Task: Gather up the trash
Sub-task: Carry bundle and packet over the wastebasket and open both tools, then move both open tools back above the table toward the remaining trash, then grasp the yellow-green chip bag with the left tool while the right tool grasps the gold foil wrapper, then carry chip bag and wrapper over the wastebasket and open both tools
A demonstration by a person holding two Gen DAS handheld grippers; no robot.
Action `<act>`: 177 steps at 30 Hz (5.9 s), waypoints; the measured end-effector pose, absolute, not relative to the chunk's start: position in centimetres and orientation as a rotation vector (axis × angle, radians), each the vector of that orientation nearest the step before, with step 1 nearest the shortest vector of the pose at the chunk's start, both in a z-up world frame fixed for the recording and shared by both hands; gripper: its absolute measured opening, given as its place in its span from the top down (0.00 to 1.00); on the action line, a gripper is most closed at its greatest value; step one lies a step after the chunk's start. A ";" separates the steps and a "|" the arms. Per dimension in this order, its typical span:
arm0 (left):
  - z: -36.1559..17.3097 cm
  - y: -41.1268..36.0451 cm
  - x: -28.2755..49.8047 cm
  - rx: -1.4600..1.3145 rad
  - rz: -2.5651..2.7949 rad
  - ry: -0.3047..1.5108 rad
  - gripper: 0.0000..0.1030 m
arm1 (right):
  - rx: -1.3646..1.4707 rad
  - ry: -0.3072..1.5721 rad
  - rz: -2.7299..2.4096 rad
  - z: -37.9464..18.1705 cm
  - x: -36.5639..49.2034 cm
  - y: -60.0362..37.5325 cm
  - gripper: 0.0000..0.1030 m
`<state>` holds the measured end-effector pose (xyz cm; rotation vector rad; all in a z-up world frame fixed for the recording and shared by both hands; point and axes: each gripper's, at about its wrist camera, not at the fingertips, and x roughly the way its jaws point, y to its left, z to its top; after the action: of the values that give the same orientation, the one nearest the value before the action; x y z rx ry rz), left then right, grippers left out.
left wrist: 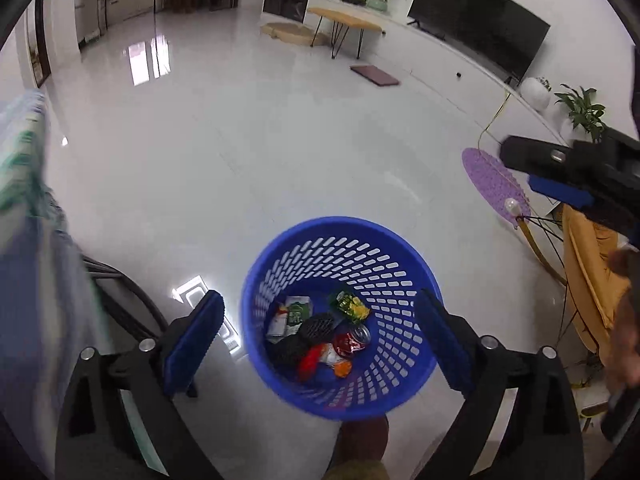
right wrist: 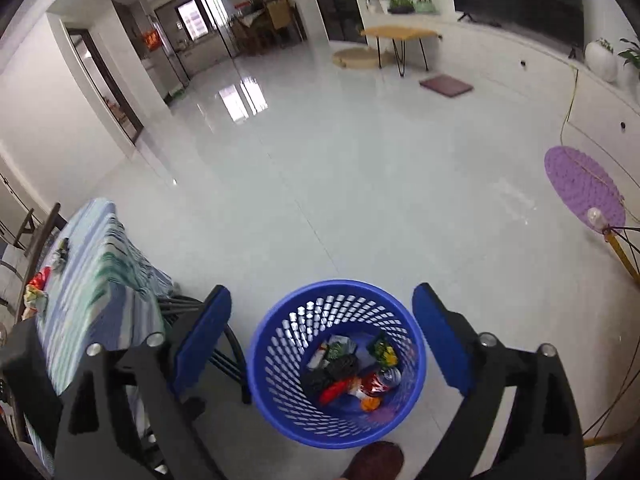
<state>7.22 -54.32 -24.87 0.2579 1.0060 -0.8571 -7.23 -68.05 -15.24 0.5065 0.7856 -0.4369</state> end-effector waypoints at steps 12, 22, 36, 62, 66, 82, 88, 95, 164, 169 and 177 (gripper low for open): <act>-13.9 -36.9 1.0 0.256 -0.821 0.850 0.05 | 0.441 0.725 -0.392 -11.3 -12.2 -54.4 0.12; -11.8 -22.9 -1.0 0.101 -0.723 0.815 0.05 | 0.320 0.664 -0.332 -5.8 -12.3 -48.0 0.11; -11.9 -18.1 0.2 0.086 -0.606 0.816 0.05 | 0.318 0.705 -0.212 -8.5 -8.3 -46.0 0.10; -17.4 -12.5 19.7 0.111 -0.383 1.009 0.05 | 0.109 0.860 0.062 -14.1 15.3 -35.3 0.10; -15.6 -14.0 21.6 0.091 -0.431 0.948 0.05 | 0.141 0.847 0.066 -13.8 17.2 -36.9 0.10; -15.2 -17.5 30.0 0.221 -0.421 0.889 0.54 | 0.051 0.872 0.171 -13.7 26.6 -33.1 0.10; -14.6 -14.4 24.6 0.227 -0.558 0.968 0.54 | -0.039 0.916 0.172 -15.1 31.7 -29.3 0.23; -15.7 -13.3 20.7 0.211 -0.558 0.946 0.28 | 0.020 0.938 0.246 -15.8 26.8 -29.9 0.63; -13.6 -42.2 11.1 0.232 -0.952 0.962 0.70 | 0.284 0.934 -0.232 -16.2 2.1 -63.4 0.60; -17.6 -49.5 11.2 0.226 -0.987 1.039 0.69 | 0.347 0.968 -0.236 -18.5 2.0 -66.7 0.60; -23.8 -54.9 12.3 0.245 -0.959 1.124 0.68 | 0.423 1.011 -0.240 -20.9 1.9 -69.8 0.60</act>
<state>12.30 -54.88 -23.76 0.2446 1.1240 -0.9592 1.90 -69.81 -20.85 0.4233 1.0111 -0.2402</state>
